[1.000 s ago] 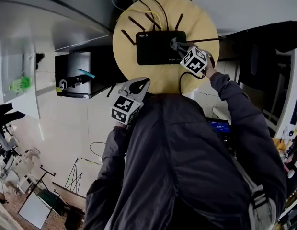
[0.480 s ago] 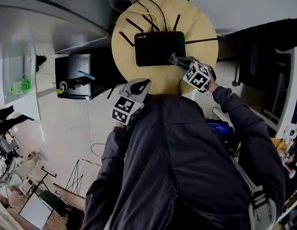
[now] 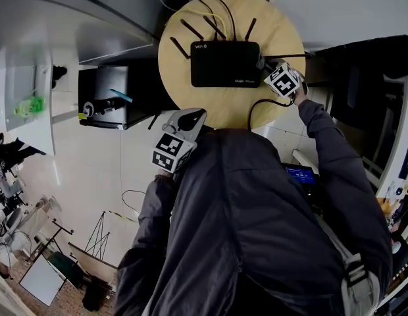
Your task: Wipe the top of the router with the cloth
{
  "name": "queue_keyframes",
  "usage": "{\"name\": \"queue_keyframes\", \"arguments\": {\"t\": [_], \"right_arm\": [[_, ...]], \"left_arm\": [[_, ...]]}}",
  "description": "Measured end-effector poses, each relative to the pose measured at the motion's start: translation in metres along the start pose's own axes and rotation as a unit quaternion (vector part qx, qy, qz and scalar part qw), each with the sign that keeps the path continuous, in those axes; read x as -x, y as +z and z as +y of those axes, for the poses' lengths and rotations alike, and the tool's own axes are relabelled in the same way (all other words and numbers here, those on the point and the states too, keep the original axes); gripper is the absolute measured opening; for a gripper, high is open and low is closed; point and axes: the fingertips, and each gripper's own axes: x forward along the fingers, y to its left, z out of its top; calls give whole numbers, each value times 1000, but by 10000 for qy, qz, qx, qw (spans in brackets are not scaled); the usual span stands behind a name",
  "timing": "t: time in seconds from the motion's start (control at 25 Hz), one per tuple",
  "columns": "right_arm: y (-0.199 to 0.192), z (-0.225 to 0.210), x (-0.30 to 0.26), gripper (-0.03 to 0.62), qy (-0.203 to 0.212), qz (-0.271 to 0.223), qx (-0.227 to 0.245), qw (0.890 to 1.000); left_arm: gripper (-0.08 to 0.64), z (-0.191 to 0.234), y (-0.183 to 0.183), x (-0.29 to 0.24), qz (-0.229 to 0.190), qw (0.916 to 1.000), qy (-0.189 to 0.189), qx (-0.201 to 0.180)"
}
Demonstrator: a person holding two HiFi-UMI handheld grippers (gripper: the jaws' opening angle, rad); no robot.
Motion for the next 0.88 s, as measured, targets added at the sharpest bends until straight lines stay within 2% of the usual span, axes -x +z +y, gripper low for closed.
{"name": "queue_keyframes", "arguments": {"t": [0.28, 0.56, 0.88], "right_arm": [[-2, 13, -6, 37, 235, -133, 494, 9984], [-20, 55, 4, 37, 511, -85, 979, 9939], [-32, 87, 14, 37, 668, -193, 803, 9943]], "left_arm": [[0, -2, -4, 1, 22, 10000, 15, 26], [0, -6, -2, -6, 64, 9999, -128, -55], [0, -13, 4, -16, 110, 9990, -368, -231]]}}
